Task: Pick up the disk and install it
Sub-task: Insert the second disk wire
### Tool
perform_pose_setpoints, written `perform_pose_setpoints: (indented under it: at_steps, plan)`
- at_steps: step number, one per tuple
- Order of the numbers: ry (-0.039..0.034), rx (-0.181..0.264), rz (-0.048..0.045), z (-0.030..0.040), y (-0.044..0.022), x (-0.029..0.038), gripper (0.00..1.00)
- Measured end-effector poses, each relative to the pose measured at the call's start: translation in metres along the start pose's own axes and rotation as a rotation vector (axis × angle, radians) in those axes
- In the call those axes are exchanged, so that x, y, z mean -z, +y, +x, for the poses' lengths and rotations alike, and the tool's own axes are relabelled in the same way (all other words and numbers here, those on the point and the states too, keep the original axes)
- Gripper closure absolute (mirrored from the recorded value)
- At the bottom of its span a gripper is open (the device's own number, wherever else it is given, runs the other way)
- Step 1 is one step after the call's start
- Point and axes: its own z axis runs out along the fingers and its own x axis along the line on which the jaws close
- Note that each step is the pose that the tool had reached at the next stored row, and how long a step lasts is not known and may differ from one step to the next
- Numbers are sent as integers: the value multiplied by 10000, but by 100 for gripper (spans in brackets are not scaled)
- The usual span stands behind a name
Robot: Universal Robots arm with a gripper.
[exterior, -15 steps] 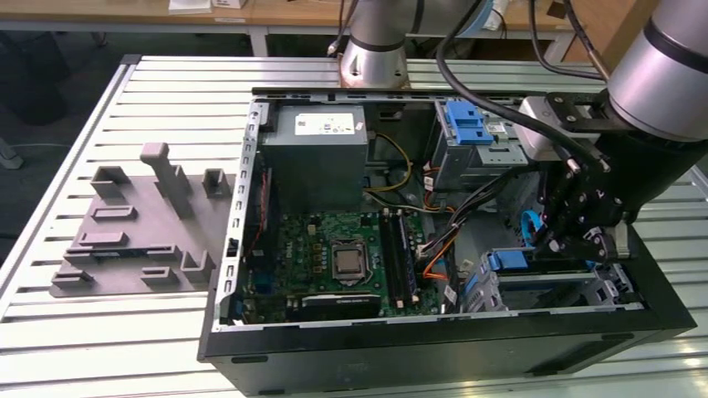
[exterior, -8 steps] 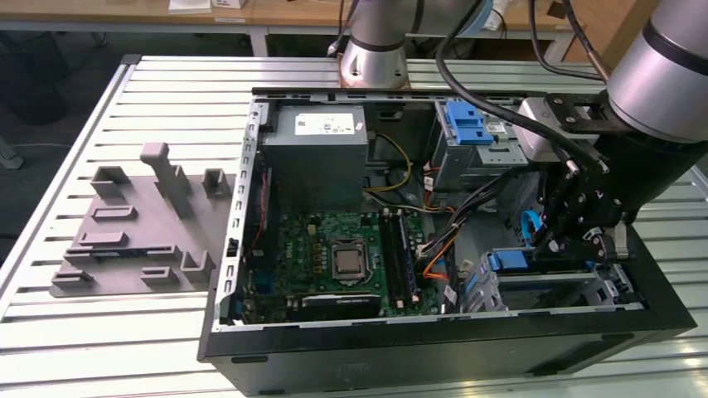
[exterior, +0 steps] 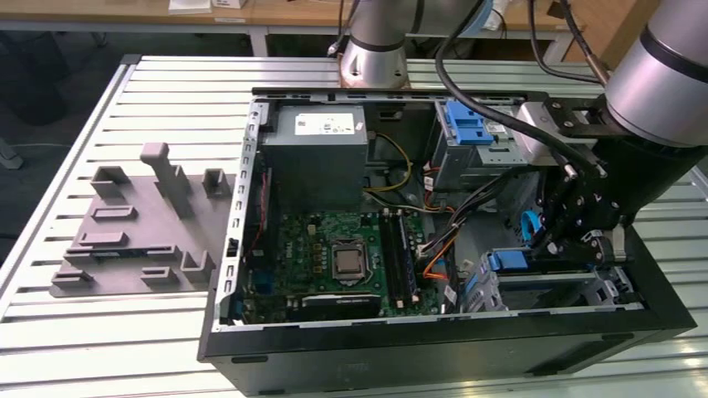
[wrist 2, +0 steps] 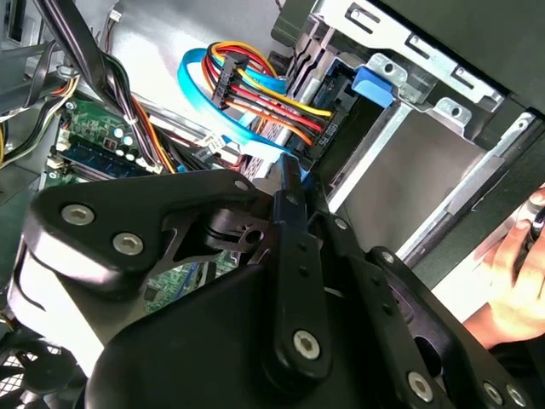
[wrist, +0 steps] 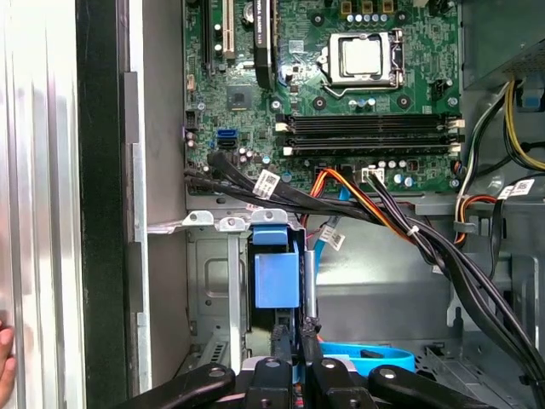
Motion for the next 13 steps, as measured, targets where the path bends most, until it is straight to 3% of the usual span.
perform_pose_setpoints:
  at_steps: [7,9,10,13]
  plan:
    - [1,-1,0,3,0,-7,84]
    - [0,0,-1,3,0,-8,83]
    - [-1,0,0,3,0,-8,76]
    - [-2,0,0,3,0,22,76]
